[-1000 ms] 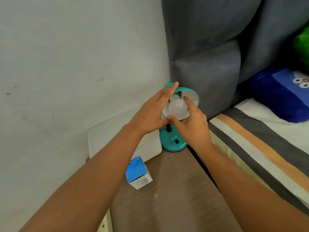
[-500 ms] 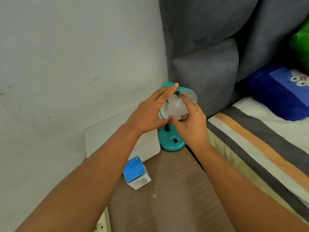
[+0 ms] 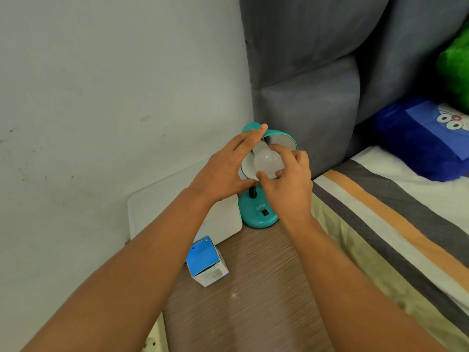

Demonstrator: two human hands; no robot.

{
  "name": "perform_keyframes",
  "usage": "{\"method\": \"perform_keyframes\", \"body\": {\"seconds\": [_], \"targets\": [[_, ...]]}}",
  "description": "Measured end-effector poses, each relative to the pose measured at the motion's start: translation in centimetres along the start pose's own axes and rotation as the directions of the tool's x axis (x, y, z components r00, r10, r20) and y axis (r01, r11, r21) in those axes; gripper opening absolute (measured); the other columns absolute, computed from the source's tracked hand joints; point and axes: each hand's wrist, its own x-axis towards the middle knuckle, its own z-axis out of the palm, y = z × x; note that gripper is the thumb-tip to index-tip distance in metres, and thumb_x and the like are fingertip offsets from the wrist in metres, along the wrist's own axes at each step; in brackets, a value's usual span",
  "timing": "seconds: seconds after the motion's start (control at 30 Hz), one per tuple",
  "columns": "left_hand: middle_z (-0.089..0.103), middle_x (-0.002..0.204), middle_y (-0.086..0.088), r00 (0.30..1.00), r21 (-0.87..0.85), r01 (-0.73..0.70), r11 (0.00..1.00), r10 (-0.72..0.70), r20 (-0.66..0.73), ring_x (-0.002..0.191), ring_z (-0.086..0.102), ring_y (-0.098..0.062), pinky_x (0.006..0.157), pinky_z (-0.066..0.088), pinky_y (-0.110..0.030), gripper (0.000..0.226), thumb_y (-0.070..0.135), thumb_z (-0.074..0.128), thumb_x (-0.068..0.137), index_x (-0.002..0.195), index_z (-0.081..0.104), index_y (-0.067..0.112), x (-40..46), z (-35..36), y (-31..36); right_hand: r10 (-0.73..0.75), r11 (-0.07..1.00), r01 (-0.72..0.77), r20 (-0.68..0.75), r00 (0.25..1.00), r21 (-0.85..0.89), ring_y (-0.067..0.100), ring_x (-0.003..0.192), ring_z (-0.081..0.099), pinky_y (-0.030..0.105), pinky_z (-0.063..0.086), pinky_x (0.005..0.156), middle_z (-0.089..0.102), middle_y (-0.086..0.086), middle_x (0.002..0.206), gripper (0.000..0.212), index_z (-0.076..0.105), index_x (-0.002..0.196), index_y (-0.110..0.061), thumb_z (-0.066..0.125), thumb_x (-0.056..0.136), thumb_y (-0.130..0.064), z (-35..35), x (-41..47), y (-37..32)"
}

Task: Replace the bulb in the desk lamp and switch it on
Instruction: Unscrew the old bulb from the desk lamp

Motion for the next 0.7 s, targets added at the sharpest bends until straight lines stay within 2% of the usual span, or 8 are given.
{"method": "perform_keyframes", "body": {"seconds": [0.07, 0.13, 0.2, 0.27, 0.37, 0.5, 0.6, 0.7], "targets": [[0.032, 0.159, 0.002, 1.0, -0.001, 0.0, 1.0, 0.0, 0.002, 0.142, 0.04, -0.017, 0.11, 0.044, -0.036, 0.1, 0.042, 0.076, 0.084, 0.156, 0.007, 0.038, 0.04, 0.03, 0.03, 0.03, 0.998, -0.029, -0.011, 1.0, 0.062, 0.021, 0.099, 0.062, 0.033, 0.055, 0.084, 0.047, -0.003, 0.119, 0.066, 0.05, 0.131, -0.028, 0.084, 0.074, -0.026, 0.28, -0.18, 0.14], [0.031, 0.16, 0.003, 1.0, 0.0, 0.002, 1.0, -0.002, 0.012, 0.143, 0.039, -0.017, 0.111, 0.043, -0.037, 0.102, 0.041, 0.078, 0.082, 0.156, 0.007, 0.038, 0.05, -0.05, 0.13, 0.106, 0.986, -0.101, -0.036, 0.994, 0.136, 0.021, 0.101, 0.062, 0.034, 0.055, 0.083, 0.052, -0.002, 0.12, 0.07, 0.046, 0.13, -0.027, 0.082, 0.071, -0.039, 0.61, -0.44, 0.26], [0.03, 0.16, 0.002, 1.0, -0.009, 0.004, 1.0, -0.003, 0.018, 0.143, 0.038, -0.018, 0.111, 0.041, -0.036, 0.102, 0.043, 0.077, 0.082, 0.157, 0.008, 0.036, 0.06, -0.11, 0.24, 0.181, 0.974, -0.17, -0.057, 0.982, 0.15, 0.018, 0.098, 0.064, 0.033, 0.055, 0.082, 0.06, -0.002, 0.114, 0.069, 0.049, 0.129, -0.025, 0.075, 0.073, -0.055, 0.7, -0.57, 0.48], [0.03, 0.16, 0.001, 1.0, -0.009, 0.005, 1.0, -0.005, 0.021, 0.143, 0.037, -0.019, 0.111, 0.042, -0.037, 0.1, 0.045, 0.075, 0.083, 0.157, 0.008, 0.035, 0.07, -0.07, 0.32, 0.234, 0.963, -0.227, -0.036, 0.971, 0.143, 0.015, 0.093, 0.067, 0.033, 0.056, 0.08, 0.068, -0.001, 0.103, 0.067, 0.055, 0.127, -0.023, 0.07, 0.075, -0.062, 0.6, -0.43, 0.64], [0.03, 0.16, 0.001, 1.0, -0.014, 0.015, 1.0, -0.015, 0.015, 0.143, 0.038, -0.019, 0.111, 0.043, -0.039, 0.099, 0.047, 0.074, 0.084, 0.157, 0.007, 0.036, 0.11, -0.05, 0.2, 0.261, 0.953, -0.259, 0.011, 0.965, 0.157, 0.011, 0.088, 0.069, 0.03, 0.056, 0.079, 0.074, 0.0, 0.095, 0.063, 0.059, 0.126, -0.021, 0.071, 0.077, -0.06, 0.47, -0.08, 0.46], [0.031, 0.16, 0.003, 1.0, -0.01, 0.016, 1.0, -0.016, 0.022, 0.143, 0.038, -0.018, 0.111, 0.043, -0.039, 0.104, 0.044, 0.078, 0.081, 0.157, 0.007, 0.037, 0.07, -0.06, 0.06, 0.163, 0.98, -0.158, -0.035, 0.986, 0.119, 0.011, 0.084, 0.066, 0.014, 0.044, 0.069, 0.063, 0.0, 0.109, 0.058, 0.059, 0.127, -0.024, 0.081, 0.076, -0.04, 0.23, -0.09, 0.02], [0.033, 0.159, 0.002, 1.0, -0.013, 0.008, 1.0, -0.008, 0.015, 0.142, 0.039, -0.018, 0.111, 0.042, -0.038, 0.102, 0.041, 0.079, 0.081, 0.156, 0.01, 0.035, 0.04, -0.01, 0.17, 0.073, 0.994, -0.068, -0.05, 0.996, 0.088, 0.014, 0.089, 0.063, 0.019, 0.049, 0.075, 0.051, -0.001, 0.12, 0.062, 0.054, 0.13, -0.027, 0.083, 0.075, -0.029, 0.3, -0.39, 0.18], [0.035, 0.157, 0.001, 1.0, -0.038, -0.005, 0.999, 0.005, -0.005, 0.14, 0.041, -0.017, 0.109, 0.043, -0.036, 0.096, 0.039, 0.079, 0.081, 0.156, 0.019, 0.031, -0.03, -0.15, 0.31, 0.155, 0.979, -0.147, -0.046, 0.987, 0.144, 0.016, 0.095, 0.064, 0.026, 0.053, 0.079, 0.057, -0.003, 0.116, 0.073, 0.046, 0.134, -0.029, 0.083, 0.072, -0.041, 0.32, -0.5, 0.49]]}}
